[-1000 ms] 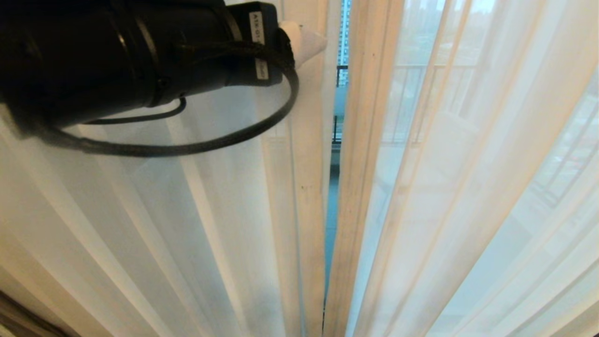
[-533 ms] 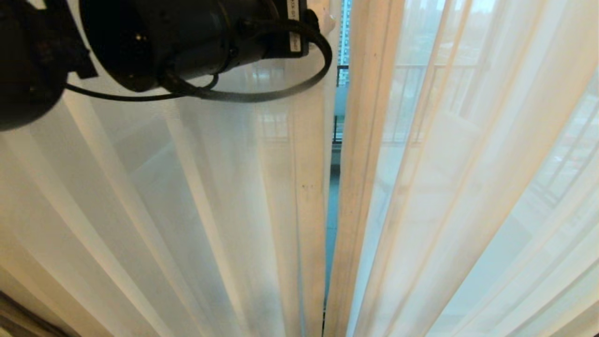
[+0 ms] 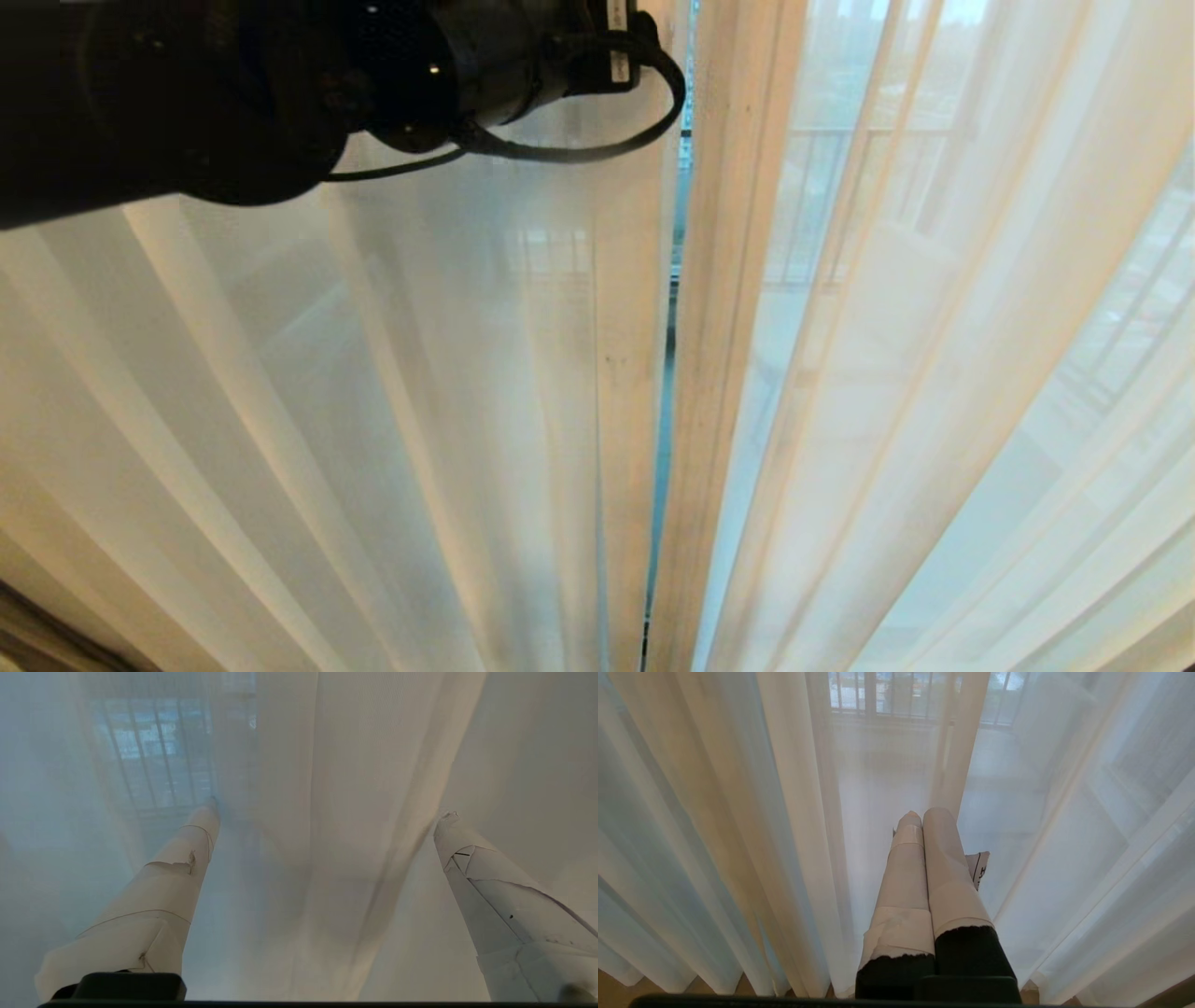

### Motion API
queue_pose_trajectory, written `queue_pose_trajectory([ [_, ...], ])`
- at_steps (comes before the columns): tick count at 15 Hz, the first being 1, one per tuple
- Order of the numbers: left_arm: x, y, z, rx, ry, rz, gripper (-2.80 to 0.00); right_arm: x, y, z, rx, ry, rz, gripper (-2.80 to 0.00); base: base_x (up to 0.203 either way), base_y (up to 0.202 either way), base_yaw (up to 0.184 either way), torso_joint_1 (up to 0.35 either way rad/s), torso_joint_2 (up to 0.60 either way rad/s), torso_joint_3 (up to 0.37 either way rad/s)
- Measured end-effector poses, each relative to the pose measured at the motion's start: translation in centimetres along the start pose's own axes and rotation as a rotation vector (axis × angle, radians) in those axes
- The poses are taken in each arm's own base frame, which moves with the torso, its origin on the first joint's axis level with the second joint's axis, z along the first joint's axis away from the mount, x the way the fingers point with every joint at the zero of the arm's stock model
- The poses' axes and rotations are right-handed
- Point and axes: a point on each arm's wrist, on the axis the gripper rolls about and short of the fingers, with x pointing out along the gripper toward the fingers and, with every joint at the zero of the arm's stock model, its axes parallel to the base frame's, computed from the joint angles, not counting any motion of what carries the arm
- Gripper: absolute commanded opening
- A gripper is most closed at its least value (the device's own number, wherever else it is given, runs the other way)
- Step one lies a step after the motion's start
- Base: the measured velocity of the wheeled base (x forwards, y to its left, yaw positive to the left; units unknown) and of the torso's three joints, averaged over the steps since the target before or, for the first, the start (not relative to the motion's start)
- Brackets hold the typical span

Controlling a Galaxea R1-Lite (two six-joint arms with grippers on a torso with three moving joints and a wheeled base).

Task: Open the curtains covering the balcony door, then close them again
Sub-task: Pull the inner curtains open on both sides

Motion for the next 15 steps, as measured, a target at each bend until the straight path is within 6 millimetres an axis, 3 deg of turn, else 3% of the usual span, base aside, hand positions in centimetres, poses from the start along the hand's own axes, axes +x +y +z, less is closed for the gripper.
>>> queue_pose_trajectory([
  [6, 2.2, -0.6, -1.6, 0.003, 0.011, 0.003, 0.00, 0.0, 0.0, 0.0, 0.000, -0.001, 0.000, -2.80, 0.000, 0.000, 0.000, 0.000, 0.00, 0.000],
  [14, 3.5, -0.2, -2.8, 0.010, 0.016, 0.023, 0.00, 0.0, 0.0, 0.0, 0.000, 0.000, 0.000, -2.80, 0.000, 0.000, 0.000, 0.000, 0.00, 0.000],
  [15, 3.6, -0.1, -2.9, 0.012, 0.018, 0.026, -2.80, 0.0, 0.0, 0.0, -0.001, -0.001, 0.000, -2.80, 0.000, 0.000, 0.000, 0.000, 0.00, 0.000],
])
